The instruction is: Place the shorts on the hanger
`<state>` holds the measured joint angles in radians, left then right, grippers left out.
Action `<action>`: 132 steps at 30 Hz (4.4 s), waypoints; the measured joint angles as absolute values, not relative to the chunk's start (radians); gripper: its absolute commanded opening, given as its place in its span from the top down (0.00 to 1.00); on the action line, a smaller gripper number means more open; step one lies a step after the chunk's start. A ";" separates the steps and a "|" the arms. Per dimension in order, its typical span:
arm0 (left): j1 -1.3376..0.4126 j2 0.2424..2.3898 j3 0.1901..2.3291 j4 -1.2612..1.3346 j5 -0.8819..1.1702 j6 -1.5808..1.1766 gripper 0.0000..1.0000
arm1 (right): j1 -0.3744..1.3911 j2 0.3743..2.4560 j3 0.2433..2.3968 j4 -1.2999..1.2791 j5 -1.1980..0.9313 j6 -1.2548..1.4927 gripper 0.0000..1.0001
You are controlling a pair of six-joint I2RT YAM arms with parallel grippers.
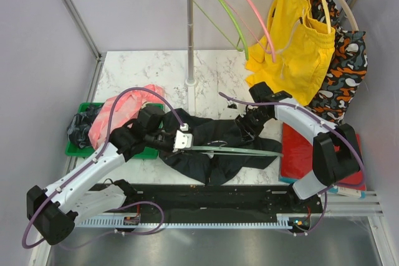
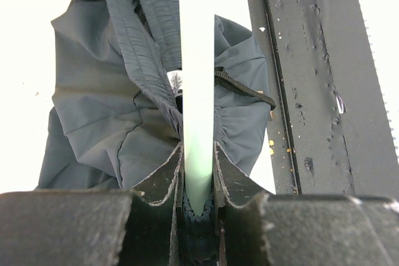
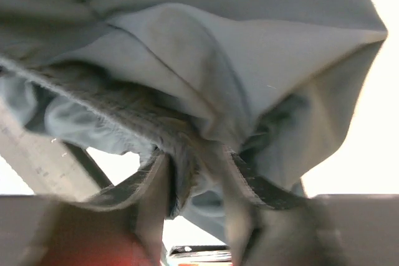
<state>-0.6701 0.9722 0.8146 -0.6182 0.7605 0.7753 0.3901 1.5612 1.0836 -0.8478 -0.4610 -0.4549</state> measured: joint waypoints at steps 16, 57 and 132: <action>-0.670 0.945 0.807 -0.611 0.735 0.710 0.98 | 0.430 1.563 0.999 -0.812 -0.382 -0.468 0.48; -0.461 0.977 0.822 -0.810 0.644 0.892 0.98 | 0.138 1.441 1.113 -1.086 -0.456 -0.675 1.00; -0.335 0.975 0.900 -0.926 0.658 0.918 0.32 | 0.551 1.213 1.201 -0.897 -0.611 -0.754 1.00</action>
<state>-0.3351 0.9752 0.8997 -0.9260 0.6579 0.9184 0.5514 1.2125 1.2007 -0.8974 -0.6113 -0.7536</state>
